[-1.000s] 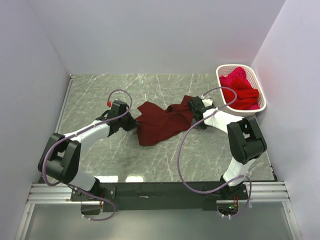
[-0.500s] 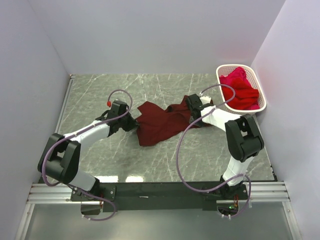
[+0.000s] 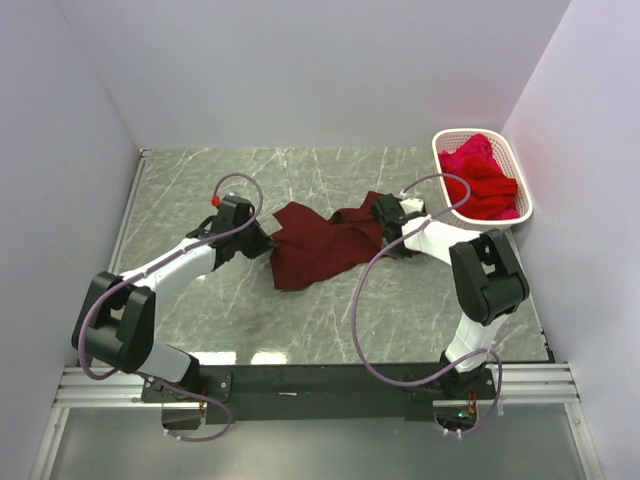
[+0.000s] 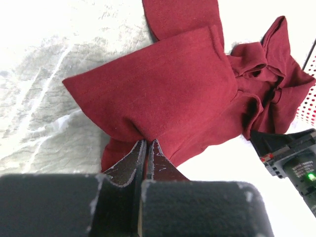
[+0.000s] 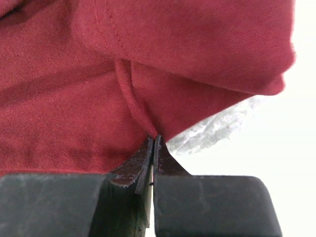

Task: Fold and stack the t-shirts
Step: Flatten the tshirt out

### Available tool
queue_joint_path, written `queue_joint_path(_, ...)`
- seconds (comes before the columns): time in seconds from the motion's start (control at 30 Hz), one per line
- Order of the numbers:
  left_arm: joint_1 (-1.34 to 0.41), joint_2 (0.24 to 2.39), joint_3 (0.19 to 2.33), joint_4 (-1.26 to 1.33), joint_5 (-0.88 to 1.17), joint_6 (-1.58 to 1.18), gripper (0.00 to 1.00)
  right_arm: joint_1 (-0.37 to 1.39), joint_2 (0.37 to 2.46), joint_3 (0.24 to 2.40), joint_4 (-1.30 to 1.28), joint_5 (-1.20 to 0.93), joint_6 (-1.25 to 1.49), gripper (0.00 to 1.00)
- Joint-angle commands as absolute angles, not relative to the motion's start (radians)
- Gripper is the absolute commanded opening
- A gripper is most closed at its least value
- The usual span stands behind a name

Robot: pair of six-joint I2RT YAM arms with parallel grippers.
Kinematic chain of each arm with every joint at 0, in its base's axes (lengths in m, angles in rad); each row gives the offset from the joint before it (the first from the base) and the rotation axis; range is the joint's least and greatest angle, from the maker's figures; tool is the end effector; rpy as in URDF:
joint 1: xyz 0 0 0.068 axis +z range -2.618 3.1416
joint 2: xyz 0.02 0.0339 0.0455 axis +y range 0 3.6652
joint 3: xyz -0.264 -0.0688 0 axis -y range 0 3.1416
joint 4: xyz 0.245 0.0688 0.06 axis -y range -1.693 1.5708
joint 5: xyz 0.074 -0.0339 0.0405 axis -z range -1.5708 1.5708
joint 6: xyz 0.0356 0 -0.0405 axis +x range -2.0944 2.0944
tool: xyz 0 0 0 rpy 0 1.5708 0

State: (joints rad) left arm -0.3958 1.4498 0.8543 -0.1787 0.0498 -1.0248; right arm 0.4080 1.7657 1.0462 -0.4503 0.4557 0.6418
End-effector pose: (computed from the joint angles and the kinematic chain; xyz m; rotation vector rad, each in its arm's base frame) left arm 0.2788 -0.1184 0.2112 -0.7400 2.3586 -0.7249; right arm 0.3149 0.1191 0.1586 0.4186 2.5296 -0.2531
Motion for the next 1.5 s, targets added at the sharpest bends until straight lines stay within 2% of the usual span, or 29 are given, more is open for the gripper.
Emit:
queue_joint_path(0.0, -0.379, 1.391, 0.94, -0.221, 0.02, -0.968, 0.01, 0.413, 1.665, 1.103, -0.478, 0.5, 0.634, 0.0)
queue_joint_path(0.27, -0.292, 1.218, 1.169, -0.414, -0.095, -0.827, 0.01, 0.256, 1.349, 1.503, -0.693, 0.437, 0.535, 0.0)
queue_joint_path(0.5, -0.285, 1.085, 1.484, -0.548, -0.268, -0.707, 0.01, 0.195, 1.19, 1.66, -0.75, 0.374, 0.586, 0.0)
queue_joint_path(0.67, -0.284, 1.016, 1.607, -0.526, -0.316, -0.657, 0.01, 0.193, 1.137, 1.827, -0.787, 0.341, 0.574, 0.0)
queue_joint_path(0.77, -0.284, 0.997, 1.654, -0.505, -0.325, -0.647, 0.01, 0.193, 1.117, 1.862, -0.798, 0.318, 0.557, 0.0)
queue_joint_path(0.93, -0.285, 1.038, 1.672, -0.525, -0.258, -0.672, 0.01, 0.195, 1.091, 1.795, -0.755, 0.313, 0.543, 0.0)
queue_joint_path(1.1, -0.265, 1.083, 1.525, -0.474, -0.256, -0.696, 0.01, 0.193, 1.176, 1.686, -0.651, 0.256, 0.543, 0.0)
queue_joint_path(1.23, -0.19, 1.198, 1.497, -0.28, -0.154, -0.712, 0.01, 0.195, 1.368, 1.681, -0.459, 0.209, 0.515, 0.0)
queue_joint_path(1.3, -0.167, 1.292, 1.54, -0.214, -0.08, -0.707, 0.01, 0.192, 1.452, 1.768, -0.446, 0.206, 0.512, 0.0)
queue_joint_path(1.4, -0.095, 1.437, 1.713, -0.167, 0.032, -0.719, 0.0, 0.193, 1.624, 2.041, -0.515, 0.204, 0.496, 0.0)
queue_joint_path(1.47, -0.072, 1.501, 1.87, -0.172, 0.11, -0.729, 0.0, 0.193, 1.733, 2.299, -0.564, 0.207, 0.485, 0.0)
